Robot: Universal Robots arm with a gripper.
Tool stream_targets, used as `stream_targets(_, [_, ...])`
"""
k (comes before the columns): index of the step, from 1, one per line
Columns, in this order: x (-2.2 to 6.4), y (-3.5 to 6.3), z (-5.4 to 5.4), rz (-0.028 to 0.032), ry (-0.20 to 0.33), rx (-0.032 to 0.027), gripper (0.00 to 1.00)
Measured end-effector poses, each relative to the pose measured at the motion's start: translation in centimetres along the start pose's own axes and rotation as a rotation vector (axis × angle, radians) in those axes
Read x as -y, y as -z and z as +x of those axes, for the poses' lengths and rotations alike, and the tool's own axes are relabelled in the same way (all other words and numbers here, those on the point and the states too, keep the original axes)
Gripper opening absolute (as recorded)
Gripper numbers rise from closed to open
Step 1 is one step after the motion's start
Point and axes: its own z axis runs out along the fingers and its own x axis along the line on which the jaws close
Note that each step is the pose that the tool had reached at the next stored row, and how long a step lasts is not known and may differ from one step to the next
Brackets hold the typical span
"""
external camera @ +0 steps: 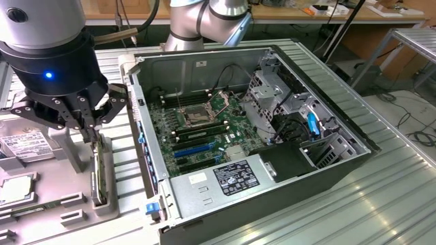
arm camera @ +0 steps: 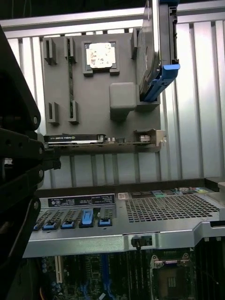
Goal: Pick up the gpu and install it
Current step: 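Pick up the gpu and move the gpu toward the slot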
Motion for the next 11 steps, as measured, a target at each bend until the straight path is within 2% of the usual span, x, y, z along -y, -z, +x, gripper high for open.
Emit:
stream_targets(3, [0.00, 0.00, 0.00, 0.0000, 0.000, 0.0000, 0.30])
stream_targets(4, [0.00, 0.00, 0.00, 0.0000, 0.000, 0.0000, 0.30])
stream_targets(7, [0.00, -0.01, 0.00, -0.0001, 0.000, 0.0001, 0.48])
stream_targets(11, [0.01, -0.22, 0.01, 0.0000, 0.000, 0.0000, 0.48])
